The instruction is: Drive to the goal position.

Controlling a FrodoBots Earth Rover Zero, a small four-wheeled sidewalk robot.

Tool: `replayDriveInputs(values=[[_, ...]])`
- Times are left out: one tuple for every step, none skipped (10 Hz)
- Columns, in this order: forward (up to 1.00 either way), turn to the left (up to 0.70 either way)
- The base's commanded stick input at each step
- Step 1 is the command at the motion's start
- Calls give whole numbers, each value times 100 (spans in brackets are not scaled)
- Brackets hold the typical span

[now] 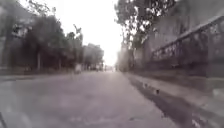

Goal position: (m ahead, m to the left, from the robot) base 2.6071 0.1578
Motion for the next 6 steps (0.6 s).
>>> replayDriveInputs(values=[[100,0],[100,0],[100,0],[100,0],[100,0],[100,0]])
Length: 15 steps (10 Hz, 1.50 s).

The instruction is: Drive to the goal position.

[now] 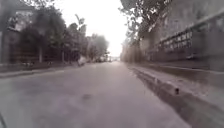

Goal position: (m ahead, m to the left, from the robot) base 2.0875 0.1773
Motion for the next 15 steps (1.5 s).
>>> replayDriveInputs(values=[[100,0],[100,0],[100,0],[100,0],[100,0],[100,0],[100,0],[100,0],[100,0],[100,0],[100,0],[100,0],[100,0],[100,0],[100,0]])
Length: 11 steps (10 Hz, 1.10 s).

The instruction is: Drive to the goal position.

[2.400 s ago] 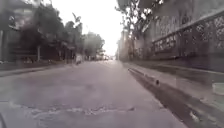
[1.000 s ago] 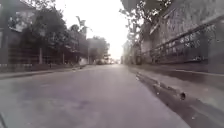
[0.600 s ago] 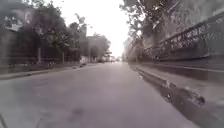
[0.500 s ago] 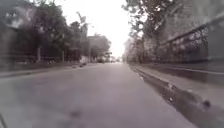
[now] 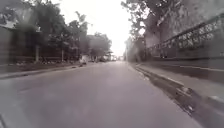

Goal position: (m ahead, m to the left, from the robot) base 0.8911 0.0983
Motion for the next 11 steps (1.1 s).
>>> replayDriveInputs(values=[[100,0],[100,0],[100,-2],[100,-11],[100,-19],[100,-27],[100,-36],[100,-37],[100,-32],[100,-27],[100,-21]])
